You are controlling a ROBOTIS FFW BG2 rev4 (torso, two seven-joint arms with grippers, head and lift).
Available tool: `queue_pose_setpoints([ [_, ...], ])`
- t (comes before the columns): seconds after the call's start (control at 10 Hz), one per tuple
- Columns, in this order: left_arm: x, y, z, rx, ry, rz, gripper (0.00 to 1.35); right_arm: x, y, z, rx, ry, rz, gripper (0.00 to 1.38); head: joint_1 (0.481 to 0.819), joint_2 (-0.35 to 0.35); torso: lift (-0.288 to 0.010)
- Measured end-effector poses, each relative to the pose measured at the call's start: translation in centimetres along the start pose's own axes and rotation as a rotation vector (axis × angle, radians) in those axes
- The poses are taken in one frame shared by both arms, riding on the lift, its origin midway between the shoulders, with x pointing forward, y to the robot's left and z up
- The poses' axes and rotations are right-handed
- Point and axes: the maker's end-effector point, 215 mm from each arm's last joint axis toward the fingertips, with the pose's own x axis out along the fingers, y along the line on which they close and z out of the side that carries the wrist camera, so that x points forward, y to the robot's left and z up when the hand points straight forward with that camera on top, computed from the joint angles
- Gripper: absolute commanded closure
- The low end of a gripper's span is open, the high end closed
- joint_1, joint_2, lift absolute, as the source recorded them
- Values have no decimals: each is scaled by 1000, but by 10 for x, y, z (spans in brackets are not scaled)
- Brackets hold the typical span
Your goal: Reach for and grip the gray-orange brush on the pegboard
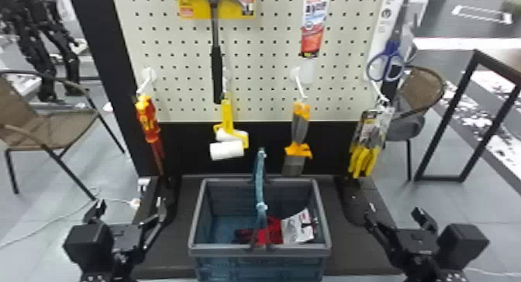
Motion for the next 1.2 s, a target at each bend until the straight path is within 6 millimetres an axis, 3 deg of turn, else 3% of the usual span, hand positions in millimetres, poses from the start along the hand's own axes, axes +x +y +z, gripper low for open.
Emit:
queue_pose_setpoints([
  [0.9, 0, -2, -1, 0, 3, -3, 124, 1, 1, 5, 1, -4, 2, 160, 549, 0, -100],
  [1.2, 0, -1, -2, 1, 4, -2, 124, 10, 20, 14, 8, 18, 60, 160, 549, 0, -100],
])
